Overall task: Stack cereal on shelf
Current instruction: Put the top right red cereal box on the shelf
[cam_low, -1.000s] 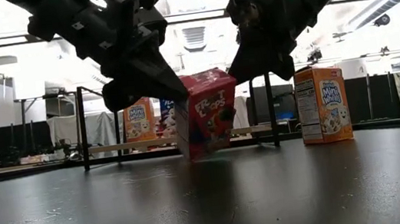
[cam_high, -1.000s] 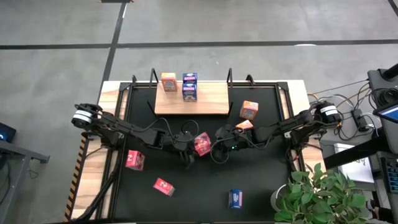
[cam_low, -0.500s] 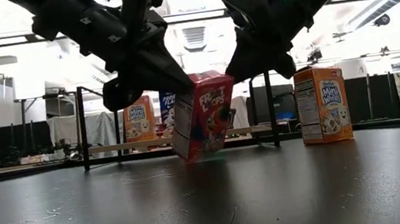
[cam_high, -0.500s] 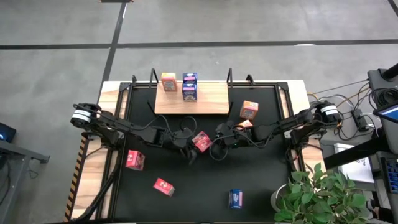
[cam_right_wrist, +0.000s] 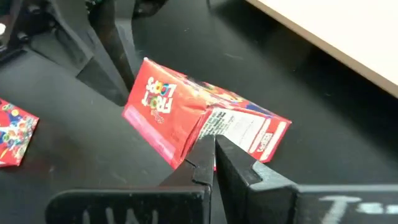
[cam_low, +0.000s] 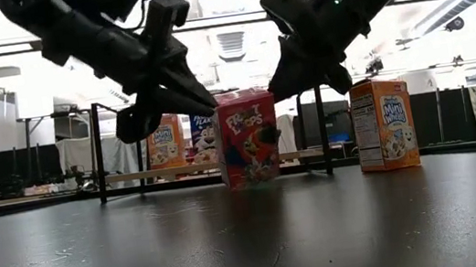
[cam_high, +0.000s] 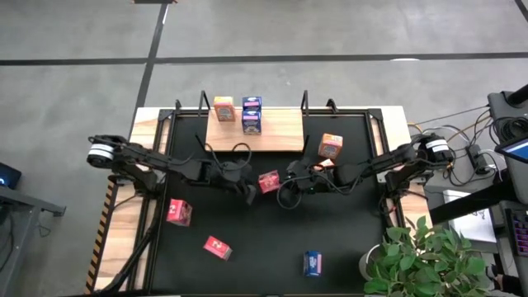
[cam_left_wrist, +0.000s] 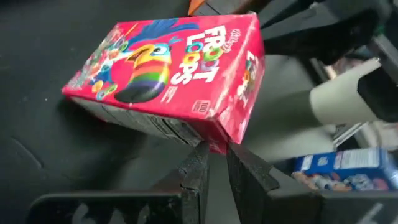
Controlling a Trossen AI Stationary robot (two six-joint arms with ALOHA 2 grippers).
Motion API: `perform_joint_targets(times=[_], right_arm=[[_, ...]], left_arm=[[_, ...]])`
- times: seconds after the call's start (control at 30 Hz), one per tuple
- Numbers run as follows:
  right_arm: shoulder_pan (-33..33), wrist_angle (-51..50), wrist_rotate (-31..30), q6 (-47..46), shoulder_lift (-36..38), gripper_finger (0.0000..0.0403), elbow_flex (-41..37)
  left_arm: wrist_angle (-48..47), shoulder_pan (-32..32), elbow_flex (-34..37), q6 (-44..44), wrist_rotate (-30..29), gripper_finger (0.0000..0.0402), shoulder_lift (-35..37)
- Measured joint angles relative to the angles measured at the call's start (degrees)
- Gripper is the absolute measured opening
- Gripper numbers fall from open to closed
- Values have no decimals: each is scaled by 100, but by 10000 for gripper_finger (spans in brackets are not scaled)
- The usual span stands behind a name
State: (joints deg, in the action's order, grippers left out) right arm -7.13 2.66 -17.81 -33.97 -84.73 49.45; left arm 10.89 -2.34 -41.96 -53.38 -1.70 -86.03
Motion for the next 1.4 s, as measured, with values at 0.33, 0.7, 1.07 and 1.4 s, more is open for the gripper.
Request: perform_joint_targets(times=[0.33, 0.7, 1.07, 1.4], right_arm=[[215, -84, 27, -158, 0, 9, 0], [215, -81, -12, -164, 0, 9, 0], [255, -74, -25, -153, 0, 9, 0], [266, -66, -45, 78, 0, 9, 0]], left_arm=[[1623, 231, 757, -651, 232, 40, 72], [1755, 262, 897, -764, 125, 40, 69], [1748, 264, 899, -973, 68, 40, 211], [1688, 264, 1033, -975, 50, 40, 295]])
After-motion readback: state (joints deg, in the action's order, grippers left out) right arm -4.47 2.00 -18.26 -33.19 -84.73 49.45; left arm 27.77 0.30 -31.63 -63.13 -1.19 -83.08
